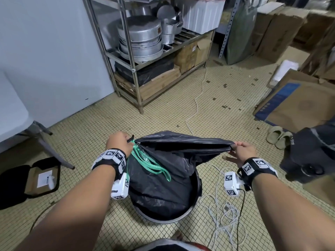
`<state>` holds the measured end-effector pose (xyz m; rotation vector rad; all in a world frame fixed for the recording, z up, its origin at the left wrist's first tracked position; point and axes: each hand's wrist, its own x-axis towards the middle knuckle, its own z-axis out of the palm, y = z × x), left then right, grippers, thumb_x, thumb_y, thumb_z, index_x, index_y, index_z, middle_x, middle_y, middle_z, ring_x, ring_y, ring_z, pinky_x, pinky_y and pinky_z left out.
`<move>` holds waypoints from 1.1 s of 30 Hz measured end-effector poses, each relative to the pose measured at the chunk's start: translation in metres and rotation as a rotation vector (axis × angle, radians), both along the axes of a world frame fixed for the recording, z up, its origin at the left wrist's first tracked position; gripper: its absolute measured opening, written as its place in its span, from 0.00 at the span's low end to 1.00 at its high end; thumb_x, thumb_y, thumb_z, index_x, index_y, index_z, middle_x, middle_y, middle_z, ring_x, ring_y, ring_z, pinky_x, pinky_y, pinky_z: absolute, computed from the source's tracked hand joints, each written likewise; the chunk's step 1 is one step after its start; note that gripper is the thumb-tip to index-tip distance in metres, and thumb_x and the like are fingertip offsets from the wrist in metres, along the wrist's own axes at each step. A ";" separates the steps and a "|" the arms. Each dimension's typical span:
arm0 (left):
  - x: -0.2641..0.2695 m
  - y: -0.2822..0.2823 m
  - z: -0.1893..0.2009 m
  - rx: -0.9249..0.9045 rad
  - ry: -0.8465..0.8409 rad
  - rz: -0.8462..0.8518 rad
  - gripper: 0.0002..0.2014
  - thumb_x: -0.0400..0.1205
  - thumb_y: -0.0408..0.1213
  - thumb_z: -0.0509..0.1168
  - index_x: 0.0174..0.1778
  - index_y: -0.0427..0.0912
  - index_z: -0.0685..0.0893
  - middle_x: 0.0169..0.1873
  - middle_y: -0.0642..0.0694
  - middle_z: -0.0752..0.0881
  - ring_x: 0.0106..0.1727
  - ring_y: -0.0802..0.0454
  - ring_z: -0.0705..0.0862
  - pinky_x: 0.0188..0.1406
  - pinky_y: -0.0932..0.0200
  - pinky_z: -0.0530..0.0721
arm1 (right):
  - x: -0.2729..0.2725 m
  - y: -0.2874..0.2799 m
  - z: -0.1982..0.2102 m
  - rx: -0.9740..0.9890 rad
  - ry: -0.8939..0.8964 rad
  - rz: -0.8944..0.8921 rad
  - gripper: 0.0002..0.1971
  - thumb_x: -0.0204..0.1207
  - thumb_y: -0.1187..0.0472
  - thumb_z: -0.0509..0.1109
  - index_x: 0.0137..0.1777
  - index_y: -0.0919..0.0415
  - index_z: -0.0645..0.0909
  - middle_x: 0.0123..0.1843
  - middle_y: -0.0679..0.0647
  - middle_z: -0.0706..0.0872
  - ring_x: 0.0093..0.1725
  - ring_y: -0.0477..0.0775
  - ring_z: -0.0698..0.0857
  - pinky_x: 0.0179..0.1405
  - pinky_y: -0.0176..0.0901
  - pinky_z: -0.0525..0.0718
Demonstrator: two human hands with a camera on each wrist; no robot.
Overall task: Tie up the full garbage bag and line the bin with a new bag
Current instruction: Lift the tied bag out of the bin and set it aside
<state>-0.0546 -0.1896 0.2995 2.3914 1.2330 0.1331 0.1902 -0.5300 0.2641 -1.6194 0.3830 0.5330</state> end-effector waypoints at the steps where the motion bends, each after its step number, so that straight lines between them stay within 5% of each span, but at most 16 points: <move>1: 0.000 0.000 0.000 -0.002 0.004 -0.001 0.10 0.77 0.34 0.74 0.33 0.38 0.81 0.31 0.42 0.84 0.32 0.46 0.78 0.34 0.58 0.75 | 0.001 0.000 0.001 0.029 0.000 -0.007 0.10 0.82 0.75 0.63 0.44 0.61 0.79 0.44 0.62 0.87 0.42 0.60 0.88 0.44 0.64 0.91; 4: -0.002 0.002 -0.002 0.000 0.015 0.004 0.11 0.78 0.34 0.73 0.32 0.38 0.80 0.31 0.45 0.84 0.32 0.47 0.79 0.31 0.59 0.72 | 0.006 -0.006 0.006 -0.014 -0.089 0.047 0.13 0.78 0.77 0.67 0.41 0.58 0.80 0.42 0.59 0.86 0.44 0.60 0.85 0.34 0.52 0.87; 8: -0.006 0.006 -0.004 0.020 0.024 0.016 0.09 0.76 0.33 0.73 0.33 0.42 0.80 0.31 0.48 0.82 0.36 0.46 0.80 0.34 0.59 0.73 | 0.011 -0.030 0.016 -0.220 -0.264 0.359 0.24 0.66 0.84 0.75 0.55 0.57 0.87 0.55 0.59 0.88 0.53 0.59 0.88 0.54 0.56 0.89; 13: -0.008 0.010 -0.008 0.019 0.041 0.039 0.12 0.75 0.33 0.75 0.30 0.43 0.78 0.32 0.46 0.83 0.33 0.48 0.80 0.29 0.61 0.70 | 0.008 -0.054 0.022 -0.387 -0.434 0.440 0.21 0.70 0.87 0.69 0.57 0.67 0.85 0.48 0.56 0.84 0.42 0.50 0.81 0.42 0.34 0.86; 18: -0.005 0.012 -0.007 0.021 0.060 0.029 0.15 0.76 0.35 0.75 0.28 0.48 0.77 0.30 0.49 0.82 0.36 0.47 0.81 0.36 0.59 0.73 | 0.008 -0.072 0.021 -0.620 -0.575 0.523 0.15 0.67 0.74 0.82 0.50 0.59 0.86 0.49 0.54 0.90 0.51 0.58 0.89 0.59 0.56 0.86; 23: 0.000 0.013 -0.008 -0.017 0.039 0.039 0.11 0.76 0.37 0.76 0.30 0.44 0.82 0.30 0.47 0.84 0.31 0.52 0.78 0.33 0.61 0.70 | 0.014 -0.074 0.025 -0.614 -0.546 0.493 0.16 0.66 0.74 0.83 0.44 0.53 0.86 0.45 0.53 0.91 0.51 0.60 0.90 0.59 0.57 0.88; 27: 0.005 0.010 -0.006 -0.026 0.008 0.033 0.14 0.77 0.39 0.76 0.29 0.45 0.79 0.29 0.48 0.83 0.33 0.46 0.81 0.37 0.58 0.74 | 0.002 -0.033 0.029 -0.671 -0.686 0.636 0.22 0.71 0.65 0.79 0.58 0.40 0.82 0.64 0.45 0.86 0.65 0.50 0.80 0.67 0.53 0.78; 31: 0.007 0.003 -0.002 -0.042 -0.049 0.035 0.12 0.76 0.39 0.77 0.31 0.43 0.82 0.28 0.49 0.83 0.36 0.45 0.84 0.39 0.59 0.76 | -0.040 0.047 0.016 -0.890 -1.034 0.998 0.34 0.67 0.38 0.78 0.73 0.38 0.71 0.71 0.43 0.76 0.73 0.53 0.69 0.77 0.62 0.65; 33: 0.006 0.000 0.001 -0.054 -0.069 0.026 0.10 0.77 0.40 0.77 0.35 0.40 0.84 0.30 0.46 0.84 0.36 0.43 0.85 0.38 0.60 0.77 | -0.060 0.086 0.006 -0.988 -1.161 1.145 0.41 0.66 0.38 0.79 0.78 0.38 0.65 0.74 0.47 0.74 0.74 0.56 0.68 0.76 0.61 0.63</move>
